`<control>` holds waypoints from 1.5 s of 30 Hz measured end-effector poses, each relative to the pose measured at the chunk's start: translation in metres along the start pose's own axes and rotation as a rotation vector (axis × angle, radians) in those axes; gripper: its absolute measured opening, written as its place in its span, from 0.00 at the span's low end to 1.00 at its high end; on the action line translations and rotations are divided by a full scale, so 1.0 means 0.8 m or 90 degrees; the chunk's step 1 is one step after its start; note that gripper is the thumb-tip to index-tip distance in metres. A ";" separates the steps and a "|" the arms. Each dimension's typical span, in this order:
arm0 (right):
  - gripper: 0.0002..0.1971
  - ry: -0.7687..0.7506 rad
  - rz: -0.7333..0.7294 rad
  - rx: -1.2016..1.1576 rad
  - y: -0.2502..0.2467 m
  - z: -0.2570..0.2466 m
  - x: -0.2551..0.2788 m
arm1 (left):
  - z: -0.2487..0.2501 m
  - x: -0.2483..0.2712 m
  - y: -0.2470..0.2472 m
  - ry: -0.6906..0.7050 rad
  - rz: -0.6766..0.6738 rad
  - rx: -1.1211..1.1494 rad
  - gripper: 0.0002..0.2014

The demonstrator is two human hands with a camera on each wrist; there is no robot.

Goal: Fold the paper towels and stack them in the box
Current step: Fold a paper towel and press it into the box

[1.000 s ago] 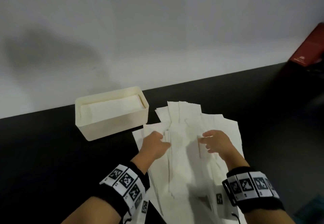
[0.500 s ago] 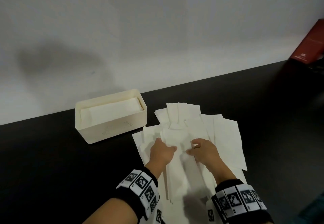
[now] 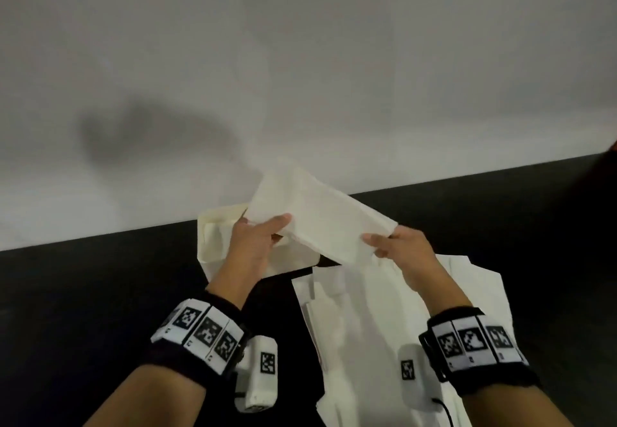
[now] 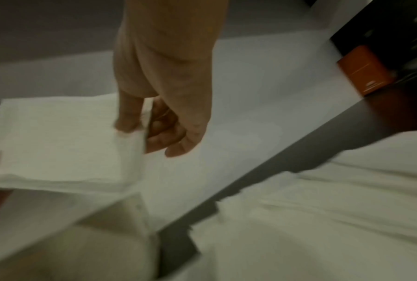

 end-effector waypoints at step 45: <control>0.13 -0.129 -0.176 0.765 0.197 -0.025 -0.120 | 0.033 -0.077 -0.096 0.160 0.121 -1.504 0.24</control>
Point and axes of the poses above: each hand's wrist, its own x-axis away from the middle knuckle, its own y-axis out of the palm, z = x × y, the point moved 2 cm from there along -x, towards the middle knuckle, and after that the axes turned 4 degrees about -y, right-handed, at the moved point
